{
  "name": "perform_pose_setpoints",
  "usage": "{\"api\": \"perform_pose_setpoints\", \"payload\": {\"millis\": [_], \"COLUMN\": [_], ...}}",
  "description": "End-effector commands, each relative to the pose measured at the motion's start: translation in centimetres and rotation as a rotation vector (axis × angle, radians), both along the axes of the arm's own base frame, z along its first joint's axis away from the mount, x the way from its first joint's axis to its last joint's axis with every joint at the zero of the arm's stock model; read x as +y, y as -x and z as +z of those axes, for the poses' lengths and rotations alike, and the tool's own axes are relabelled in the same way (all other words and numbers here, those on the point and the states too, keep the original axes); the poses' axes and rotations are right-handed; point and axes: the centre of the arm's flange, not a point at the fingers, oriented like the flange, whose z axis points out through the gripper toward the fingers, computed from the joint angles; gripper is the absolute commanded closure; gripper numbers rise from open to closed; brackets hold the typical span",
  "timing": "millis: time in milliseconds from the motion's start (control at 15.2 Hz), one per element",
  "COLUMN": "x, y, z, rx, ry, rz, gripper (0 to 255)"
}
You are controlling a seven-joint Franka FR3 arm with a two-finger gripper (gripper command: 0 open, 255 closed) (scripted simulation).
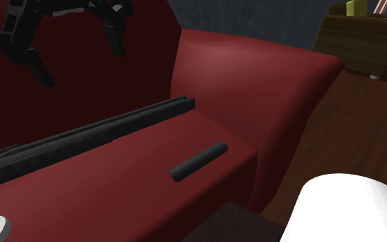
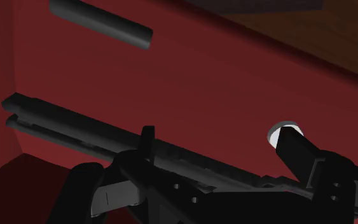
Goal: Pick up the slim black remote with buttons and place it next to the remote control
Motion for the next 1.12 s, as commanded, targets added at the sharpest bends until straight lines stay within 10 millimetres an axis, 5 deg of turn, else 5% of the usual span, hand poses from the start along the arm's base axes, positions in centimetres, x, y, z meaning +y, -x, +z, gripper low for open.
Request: {"api": "perform_pose_setpoints", "payload": {"millis": [0, 528, 1056], "x": [0.0, -5.9, -12.9], "y": [0.0, 4.5, 6.9], "z": [0.0, -7.8, -15.7], "rx": [0.000, 0.028, 0.057], "ry": [0.000, -0.020, -0.041], "rz": [0.000, 0.360, 0.721], "gripper": [0, 0, 0]}}
